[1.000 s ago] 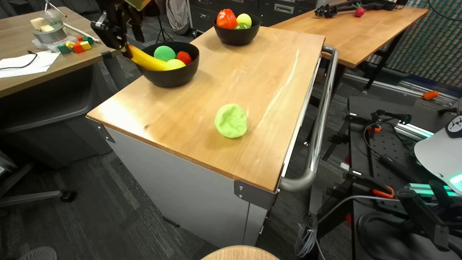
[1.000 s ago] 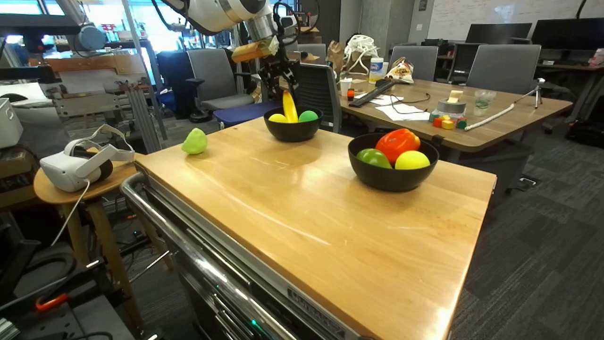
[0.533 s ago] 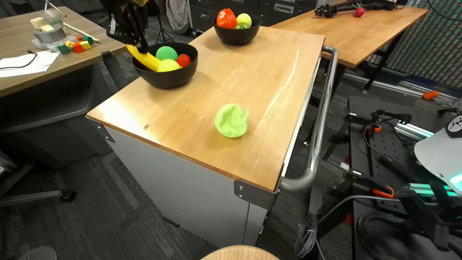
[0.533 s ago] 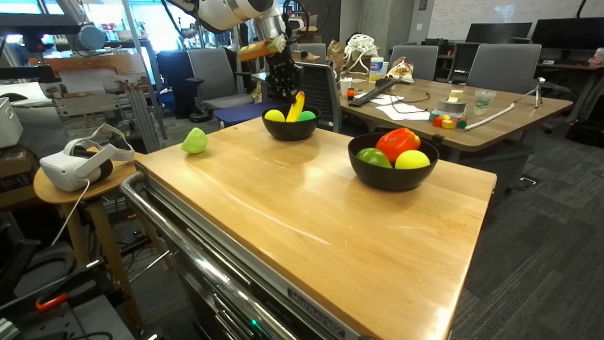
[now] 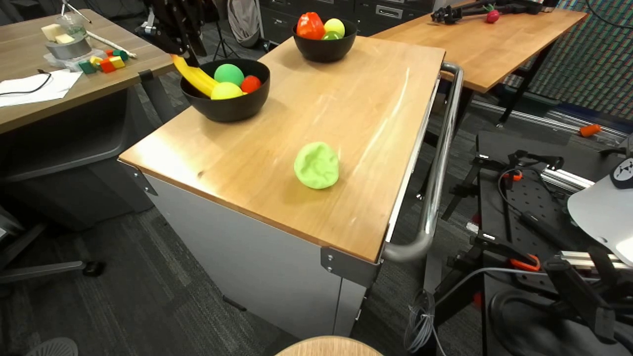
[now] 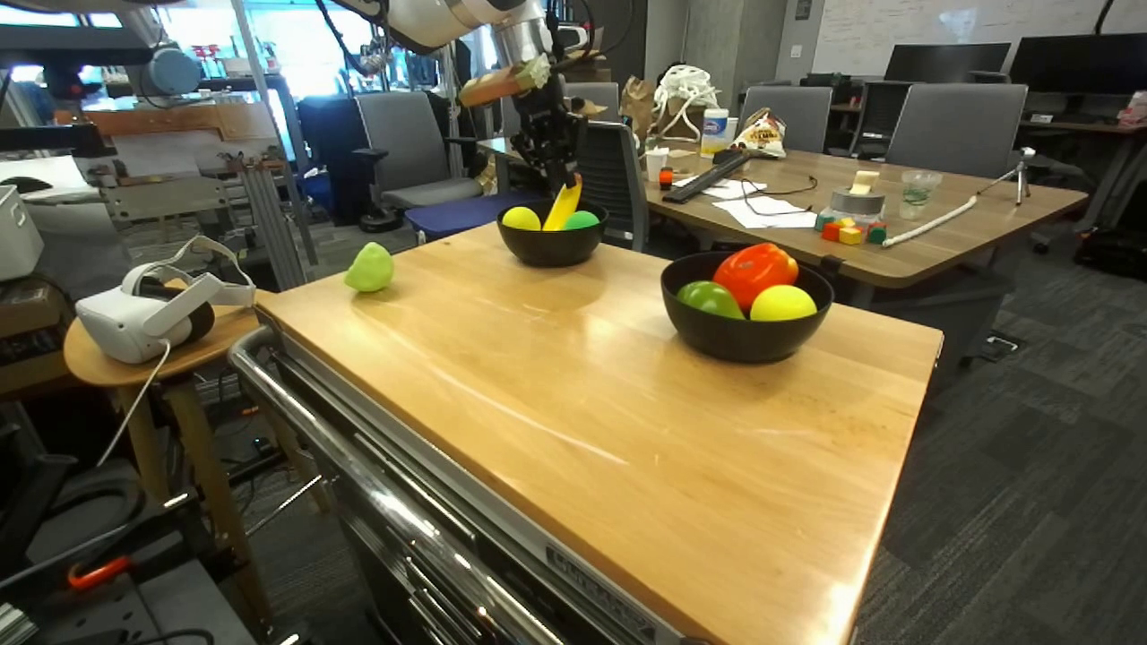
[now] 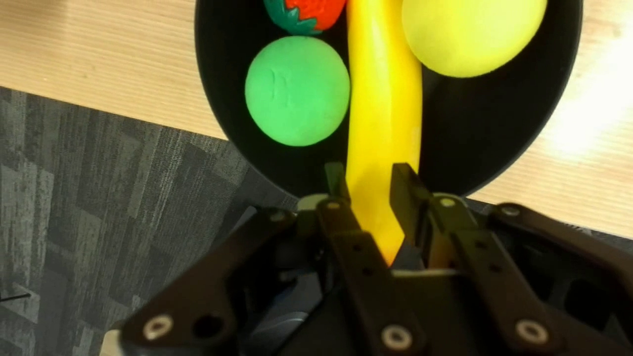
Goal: Remove the fruits and vegetables from the black bowls and place them on the countertop
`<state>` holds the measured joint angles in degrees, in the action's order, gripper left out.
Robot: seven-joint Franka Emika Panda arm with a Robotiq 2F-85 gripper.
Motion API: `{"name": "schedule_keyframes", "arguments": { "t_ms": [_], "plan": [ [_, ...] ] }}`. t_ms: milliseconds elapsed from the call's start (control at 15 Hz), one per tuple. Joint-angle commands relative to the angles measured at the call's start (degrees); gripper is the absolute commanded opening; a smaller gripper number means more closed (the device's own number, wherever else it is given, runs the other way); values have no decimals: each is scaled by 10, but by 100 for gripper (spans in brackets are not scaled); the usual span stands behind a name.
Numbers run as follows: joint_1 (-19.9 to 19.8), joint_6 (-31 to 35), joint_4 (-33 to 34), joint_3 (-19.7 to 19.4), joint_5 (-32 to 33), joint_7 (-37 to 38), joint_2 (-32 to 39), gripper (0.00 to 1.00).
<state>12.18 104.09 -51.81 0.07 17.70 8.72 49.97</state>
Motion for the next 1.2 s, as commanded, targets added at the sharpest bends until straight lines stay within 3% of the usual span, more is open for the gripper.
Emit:
{"name": "schedule_keyframes", "arguments": {
  "t_ms": [0, 333, 533, 600, 667, 1133],
  "plan": [
    [-8, -33, 62, 8, -26, -9, 24, 62],
    [-13, -36, 97, 10, -30, -15, 56, 99],
    [-17, -45, 122, 13, -35, -17, 81, 100],
    [-17, -47, 129, 13, -38, -18, 88, 94],
    [-18, -46, 136, 13, -38, -19, 93, 75],
    [-21, -50, 168, 14, -39, -19, 110, 21]
  ]
}}
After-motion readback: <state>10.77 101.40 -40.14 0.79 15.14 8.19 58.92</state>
